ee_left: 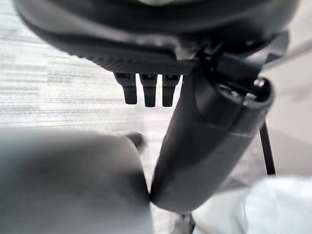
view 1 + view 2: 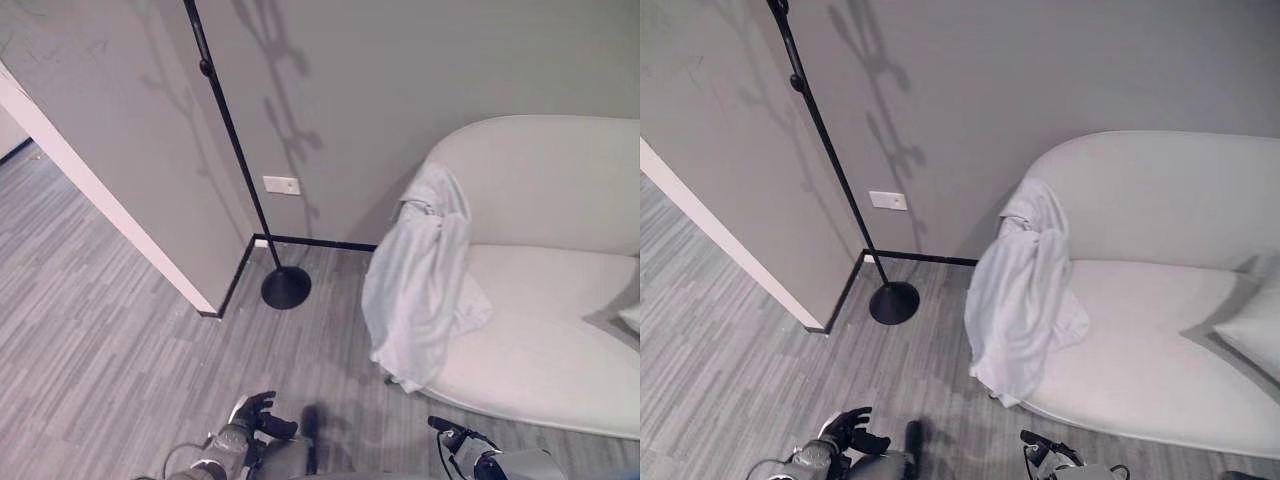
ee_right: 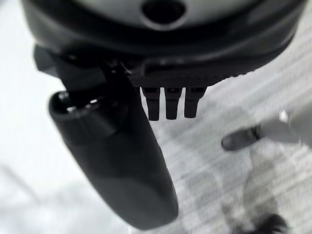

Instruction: Hang the clothes on the sofa on the clothes rack.

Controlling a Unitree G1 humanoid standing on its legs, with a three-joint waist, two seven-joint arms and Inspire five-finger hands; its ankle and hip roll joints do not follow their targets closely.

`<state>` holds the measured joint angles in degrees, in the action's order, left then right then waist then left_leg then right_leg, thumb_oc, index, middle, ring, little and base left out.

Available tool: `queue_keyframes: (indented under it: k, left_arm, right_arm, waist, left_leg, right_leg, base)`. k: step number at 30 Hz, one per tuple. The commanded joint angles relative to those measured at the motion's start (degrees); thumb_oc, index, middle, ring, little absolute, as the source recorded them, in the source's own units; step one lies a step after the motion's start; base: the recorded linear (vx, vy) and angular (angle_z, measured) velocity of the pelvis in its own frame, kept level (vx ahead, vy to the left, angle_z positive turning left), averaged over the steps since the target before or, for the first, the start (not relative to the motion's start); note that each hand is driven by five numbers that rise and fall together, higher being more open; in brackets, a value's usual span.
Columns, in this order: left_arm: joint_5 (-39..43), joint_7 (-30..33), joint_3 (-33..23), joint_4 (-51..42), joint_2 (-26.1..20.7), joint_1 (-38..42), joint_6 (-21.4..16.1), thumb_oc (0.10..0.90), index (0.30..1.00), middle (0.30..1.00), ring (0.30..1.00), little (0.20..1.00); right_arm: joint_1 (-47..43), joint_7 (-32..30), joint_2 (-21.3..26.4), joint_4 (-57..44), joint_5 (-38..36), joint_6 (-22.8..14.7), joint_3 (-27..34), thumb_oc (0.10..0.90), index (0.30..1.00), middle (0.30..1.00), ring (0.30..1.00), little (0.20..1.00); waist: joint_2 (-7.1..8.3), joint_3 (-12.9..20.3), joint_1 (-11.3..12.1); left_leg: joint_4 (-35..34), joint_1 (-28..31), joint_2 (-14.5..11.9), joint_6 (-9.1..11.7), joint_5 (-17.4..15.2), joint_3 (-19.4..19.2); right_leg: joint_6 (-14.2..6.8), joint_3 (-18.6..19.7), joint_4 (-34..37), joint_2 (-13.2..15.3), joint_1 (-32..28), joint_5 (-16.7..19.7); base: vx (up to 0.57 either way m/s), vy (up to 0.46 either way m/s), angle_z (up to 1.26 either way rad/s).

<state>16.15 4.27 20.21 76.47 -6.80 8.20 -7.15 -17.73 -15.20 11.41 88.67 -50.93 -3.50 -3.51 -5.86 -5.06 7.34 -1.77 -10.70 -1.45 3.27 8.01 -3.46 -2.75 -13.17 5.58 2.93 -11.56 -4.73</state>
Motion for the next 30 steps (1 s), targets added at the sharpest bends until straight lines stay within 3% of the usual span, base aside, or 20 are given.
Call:
queue_keyframes:
  k: [1, 4, 5, 6, 7, 8, 9, 10, 13, 14, 15, 16, 19, 21, 23, 27, 30]
  left_arm:
    - [-1.0, 0.8, 1.8, 6.7, -1.1, -4.4, 0.4, 0.8, 0.9, 0.9, 0.9, 0.9]
    - [-1.9, 0.3, 0.7, 6.7, -1.7, -5.3, 0.5, 0.8, 0.9, 0.9, 0.9, 0.9]
    - [-3.3, 0.3, -0.4, 6.5, -2.7, -5.6, 0.6, 0.8, 0.9, 0.9, 0.9, 0.9]
    - [-3.3, 0.3, -0.4, 6.5, -2.7, -5.6, 0.6, 0.8, 0.9, 0.9, 0.9, 0.9]
    - [-4.0, 0.3, -0.5, 6.4, -3.2, -5.6, 0.9, 0.8, 0.9, 0.9, 0.9, 0.9]
    - [-4.4, 0.3, -0.1, 6.4, -3.4, -5.4, 0.9, 0.8, 0.9, 0.9, 0.9, 0.9]
    - [-5.1, 0.2, 0.8, 5.9, -3.5, -5.3, 0.7, 0.8, 0.9, 0.9, 0.9, 0.9]
    - [-5.2, 0.1, 1.1, 5.5, -3.6, -4.9, 0.5, 0.8, 0.9, 0.9, 0.9, 0.9]
    - [-5.2, 0.1, 1.8, 5.0, -4.0, -3.6, 0.2, 0.8, 0.9, 0.9, 0.9, 0.9]
    - [-5.2, 0.1, 1.8, 5.0, -4.0, -3.6, 0.2, 0.8, 0.9, 0.9, 0.9, 0.9]
    - [-5.4, 0.5, 2.5, 5.5, -4.0, -2.9, 0.1, 0.8, 0.9, 0.9, 0.9, 0.9]
    - [-5.5, 0.6, 3.1, 5.6, -3.9, -2.6, -0.1, 0.8, 0.9, 0.9, 0.9, 0.9]
    - [-5.7, 0.7, 3.6, 5.6, -4.2, -2.2, -0.1, 0.8, 0.9, 0.9, 0.9, 0.9]
    - [-5.3, 0.8, 2.8, 5.8, -4.4, -2.8, 0.1, 0.8, 0.9, 0.9, 0.9, 0.9]
    - [-3.5, 1.1, 1.9, 6.0, -3.6, -3.3, 0.3, 0.8, 0.9, 0.9, 0.9, 0.9]
    - [-5.4, 0.6, 3.2, 7.5, -2.3, -3.8, 0.5, 0.8, 0.9, 0.9, 0.9, 0.9]
    - [-5.7, 0.7, 3.1, 6.6, -2.5, -3.0, 0.4, 0.8, 0.9, 0.9, 0.9, 0.9]
  right_arm:
    - [-4.8, 1.2, 0.4, -1.0, -2.9, -3.5, 2.2, 0.8, 0.9, 0.9, 0.9, 0.9]
    - [-4.6, 1.7, 0.8, -1.5, -1.8, -3.4, 2.7, 0.8, 0.9, 0.9, 0.9, 0.9]
    - [-4.8, 2.2, 1.4, -1.6, -0.2, -3.1, 3.9, 0.8, 0.9, 0.9, 0.9, 0.9]
    - [-4.9, 2.2, 1.4, -1.6, -0.1, -3.1, 3.9, 0.8, 0.9, 0.9, 0.9, 0.9]
    - [-5.0, 2.4, 1.3, -1.6, -0.4, -3.1, 4.3, 0.8, 0.9, 0.9, 0.9, 0.9]
    - [-4.8, 2.3, 1.2, -1.8, -0.1, -3.0, 4.2, 0.8, 0.9, 0.9, 0.9, 0.9]
    - [-3.9, 2.3, 0.7, -1.7, -0.4, -3.1, 4.6, 0.8, 0.9, 0.9, 0.9, 0.9]
    - [-3.3, 2.3, 0.7, -1.4, -1.1, -3.2, 5.1, 0.8, 0.9, 0.9, 0.9, 0.9]
    - [-2.1, 2.2, 0.7, -0.9, -1.2, -3.1, 5.3, 0.8, 0.9, 0.9, 0.9, 0.9]
    - [-2.1, 2.2, 0.7, -1.0, -1.2, -3.1, 5.4, 0.8, 0.9, 0.9, 0.9, 0.9]
    - [-1.3, 1.9, 0.3, -0.4, -2.0, -2.7, 6.2, 0.8, 0.9, 0.9, 0.9, 0.9]
    - [-1.0, 1.9, 0.3, -0.2, -2.2, -2.5, 6.5, 0.8, 0.9, 0.9, 0.9, 0.9]
    - [-0.4, 1.6, -0.1, 0.1, -2.2, -2.1, 6.6, 0.8, 0.9, 0.9, 0.9, 0.9]
    - [0.0, 1.3, -1.0, -0.4, -1.0, -2.1, 6.2, 0.8, 0.9, 0.9, 0.9, 0.9]
    - [1.2, 0.9, -1.9, -0.2, -1.5, -2.4, 5.8, 0.8, 0.9, 0.9, 0.9, 0.9]
    - [2.0, 1.7, -1.4, -0.3, -0.1, -2.2, 4.4, 0.8, 0.9, 0.9, 0.9, 0.9]
    - [3.2, 1.3, -0.9, -0.9, -1.6, -3.1, 4.7, 0.8, 0.9, 0.9, 0.9, 0.9]
  waist:
    - [4.63, 1.2, 2.9]
    - [5.16, 2.2, 3.4]
    - [4.63, 2.5, 3.6]
    - [4.64, 2.4, 3.7]
    - [3.4, 1.7, 3.0]
    - [2.96, 1.2, 2.6]
    - [2.78, 1.0, 2.1]
    - [2.79, 1.0, 2.2]
    - [3.44, 0.9, 2.1]
    - [3.41, 1.0, 2.2]
    - [4.4, 1.4, 2.1]
    - [4.96, 1.5, 1.8]
    - [6.27, 1.8, 1.9]
    - [7.77, 2.7, 2.5]
    - [8.31, 3.0, 2.6]
    - [7.84, 3.2, 1.6]
    - [6.5, 3.2, 0.8]
  left_leg:
    - [0.6, 4.1, 5.2, -2.7, -2.0, 2.1]
    - [-1.4, 7.1, 5.7, -3.8, -3.1, 1.2]
    - [-2.7, 10.0, 5.2, -4.6, -4.5, 0.8]
    - [-2.7, 9.9, 5.3, -4.6, -4.5, 0.8]
    - [-3.1, 12.0, 4.2, -5.2, -5.3, 1.1]
    - [-3.2, 13.0, 3.7, -5.4, -5.7, 1.1]
    - [-3.2, 13.8, 3.4, -5.5, -6.5, 1.4]
    - [-3.2, 13.9, 3.0, -5.3, -6.9, 1.6]
    - [-3.2, 13.8, 1.8, -4.0, -7.6, 3.0]
    - [-3.2, 13.8, 1.8, -4.0, -7.6, 2.9]
    - [-3.2, 14.1, 0.7, -2.8, -8.9, 4.4]
    - [-3.2, 13.9, 0.4, -2.3, -8.9, 5.2]
    - [-3.2, 14.2, -0.8, -1.3, -9.0, 5.5]
    - [-3.2, 14.5, -2.4, 0.0, -9.4, 5.5]
    - [-3.2, 13.5, -5.4, 1.8, -8.2, 6.6]
    - [-3.2, 11.0, -7.3, 3.4, -6.8, 8.2]
    - [-3.2, 8.6, -7.9, 4.2, -5.8, 10.6]
  right_leg:
    - [-0.9, -0.9, -0.6, -1.6, 3.3, 2.2]
    - [-1.2, -1.4, -5.1, -1.0, 2.9, 1.3]
    - [-3.3, -3.4, -13.9, 0.3, 5.5, 0.8]
    - [-3.4, -3.3, -14.9, 0.5, 5.9, 0.3]
    - [-5.7, -5.4, -25.5, 2.9, 10.9, 1.9]
    - [-6.4, -6.4, -28.9, 3.9, 12.6, 3.5]
    - [-6.5, -9.2, -29.2, 7.5, 13.2, 3.7]
    - [-5.8, -9.8, -27.0, 8.9, 13.2, 3.2]
    - [-5.8, -7.4, -18.8, 12.5, 12.6, 4.8]
    - [-5.8, -7.4, -18.2, 12.3, 12.4, 5.1]
    - [-7.6, -2.2, -11.7, 15.8, 11.7, 10.0]
    - [-8.0, 0.8, -10.1, 16.7, 11.8, 12.1]
    - [-9.3, 4.3, -8.2, 16.9, 11.3, 13.8]
    - [-10.3, 1.7, -5.5, 16.5, 9.4, 13.3]
    - [-9.8, -0.1, -2.4, 13.7, 7.6, 10.5]
    - [-9.3, -1.6, -1.0, 11.4, 6.9, 9.4]
    - [-8.5, -2.9, -0.6, 9.9, 7.0, 7.8]
  base:
    - [0.32, 0.041, -0.57]
    - [0.24, 0.074, -0.12]
    - [0.16, 0.077, 0.08]
    - [0.23, 0.142, 0.01]
    - [0.11, 0.088, -0.03]
    - [0.23, 0.056, 0.04]
    - [0.2, -0.063, 0.23]
    - [0.19, -0.149, 0.28]
    - [0.09, -0.206, 0.21]
    - [0.11, -0.325, 0.29]
    - [0.12, -0.345, 0.21]
    - [0.15, -0.431, 0.15]
    - [0.08, -0.246, 0.23]
    - [0.1, -0.285, 0.29]
    - [0.05, -0.373, 0.07]
    - [-0.04, -0.184, 0.21]
    - [-0.04, -0.065, 0.31]
